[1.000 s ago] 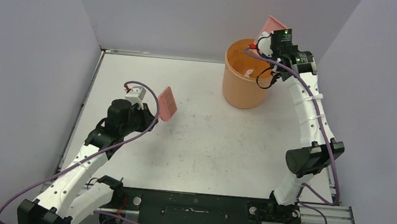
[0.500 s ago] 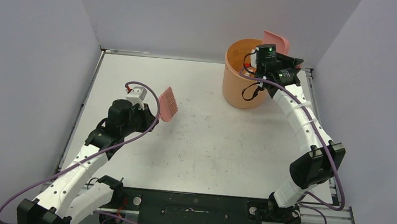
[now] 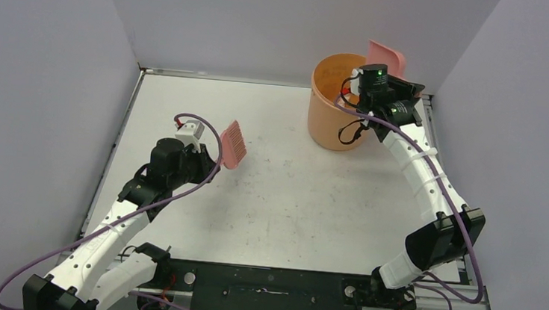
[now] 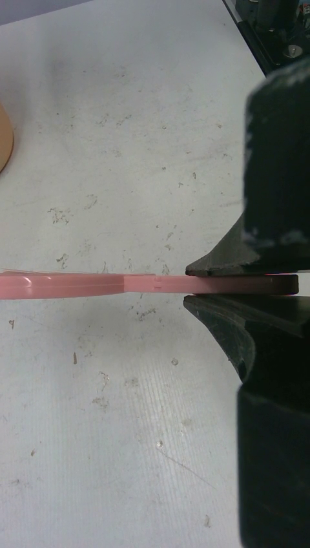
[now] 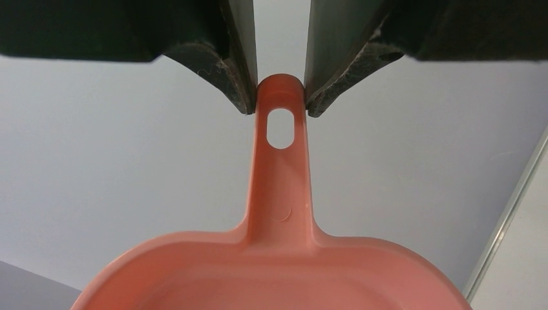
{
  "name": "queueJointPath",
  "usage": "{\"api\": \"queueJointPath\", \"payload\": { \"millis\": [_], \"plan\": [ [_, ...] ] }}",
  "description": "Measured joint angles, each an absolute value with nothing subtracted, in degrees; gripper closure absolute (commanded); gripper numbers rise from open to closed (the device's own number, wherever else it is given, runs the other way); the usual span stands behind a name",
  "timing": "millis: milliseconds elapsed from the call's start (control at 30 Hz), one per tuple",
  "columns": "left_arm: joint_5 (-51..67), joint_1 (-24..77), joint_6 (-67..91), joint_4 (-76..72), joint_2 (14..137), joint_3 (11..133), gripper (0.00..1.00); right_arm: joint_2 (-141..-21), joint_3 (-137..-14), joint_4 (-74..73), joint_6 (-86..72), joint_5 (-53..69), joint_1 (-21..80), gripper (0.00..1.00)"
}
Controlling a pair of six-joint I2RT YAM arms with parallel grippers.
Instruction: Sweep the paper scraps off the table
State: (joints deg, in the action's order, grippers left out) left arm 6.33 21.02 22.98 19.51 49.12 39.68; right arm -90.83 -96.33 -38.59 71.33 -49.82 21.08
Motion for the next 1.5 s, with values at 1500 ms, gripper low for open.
{"api": "queueJointPath", "payload": {
  "millis": [1500],
  "plan": [
    [8.86, 29.74, 25.78, 20.71, 53.80, 39.68, 1.00, -57.12, -45.87, -66.00, 48.51, 14.44, 19.16, 0.76]
  ]
}}
